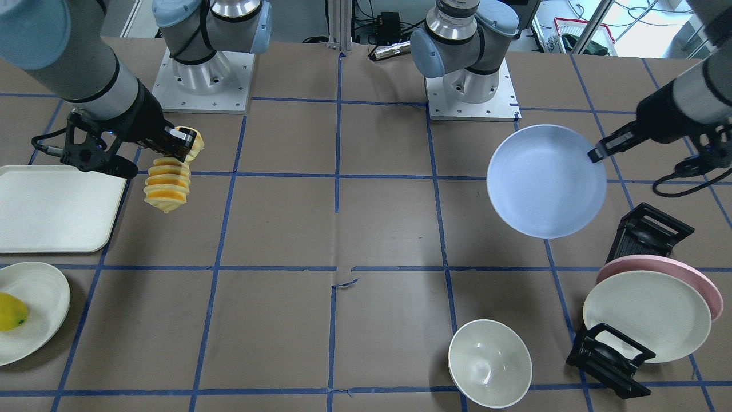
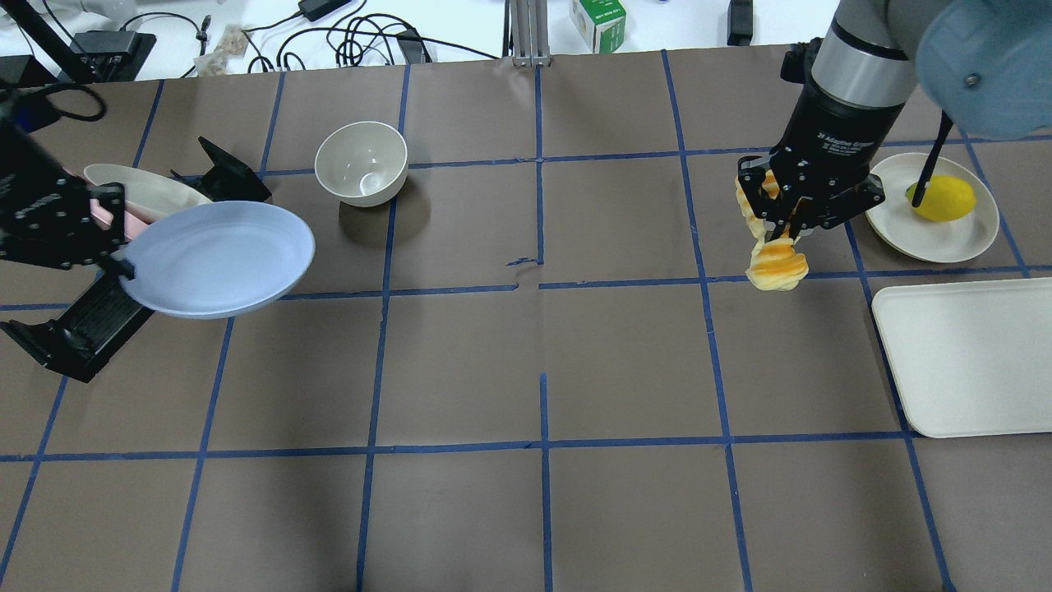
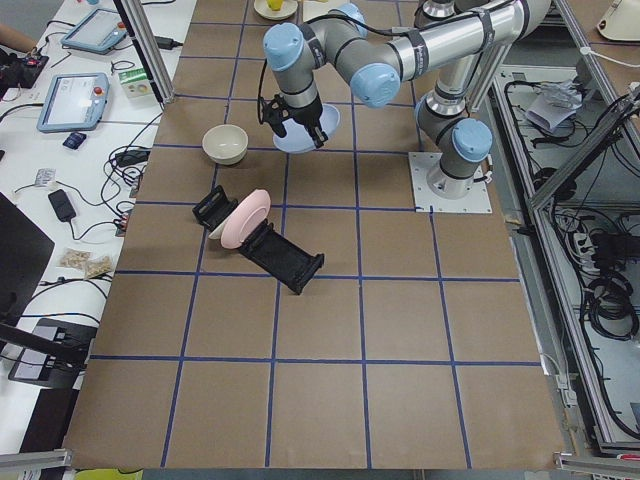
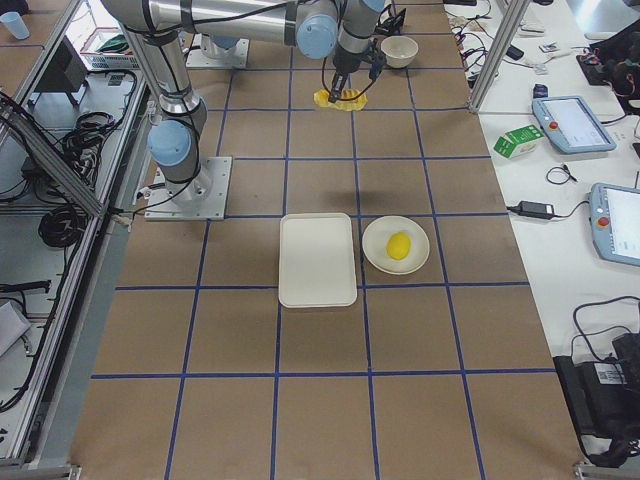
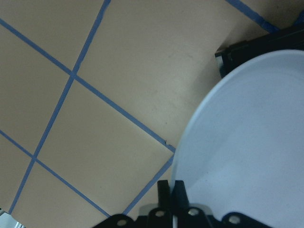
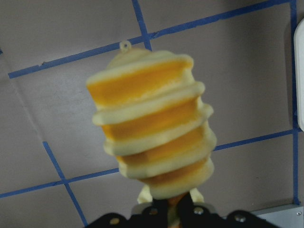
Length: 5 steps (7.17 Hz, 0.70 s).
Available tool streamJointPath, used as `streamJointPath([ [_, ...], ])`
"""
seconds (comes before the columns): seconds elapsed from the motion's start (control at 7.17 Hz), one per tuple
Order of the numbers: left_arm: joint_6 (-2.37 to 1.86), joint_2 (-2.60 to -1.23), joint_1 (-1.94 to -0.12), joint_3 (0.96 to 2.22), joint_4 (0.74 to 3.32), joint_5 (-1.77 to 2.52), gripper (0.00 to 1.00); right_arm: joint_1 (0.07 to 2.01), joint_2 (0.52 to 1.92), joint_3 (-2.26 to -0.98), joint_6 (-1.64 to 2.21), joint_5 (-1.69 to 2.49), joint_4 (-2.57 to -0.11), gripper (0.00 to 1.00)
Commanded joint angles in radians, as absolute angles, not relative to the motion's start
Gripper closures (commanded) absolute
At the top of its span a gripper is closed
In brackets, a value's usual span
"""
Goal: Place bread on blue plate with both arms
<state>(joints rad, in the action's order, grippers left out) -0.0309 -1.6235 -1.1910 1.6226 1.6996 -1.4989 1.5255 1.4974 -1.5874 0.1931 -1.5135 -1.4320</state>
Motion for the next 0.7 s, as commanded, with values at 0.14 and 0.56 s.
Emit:
streamJointPath([
  [0.14,-0.063,-1.675,-1.47,1.872,1.205,-1.355,1.0,1.562,1.497,-1.591,0.212,-1.505,-1.457,1.0],
  [0.56,-0.216,-1.8,-1.613,2.061,0.806,-1.272,1.0,1.563,1.485,-1.582,0.221,-1.493,-1.497,1.0],
])
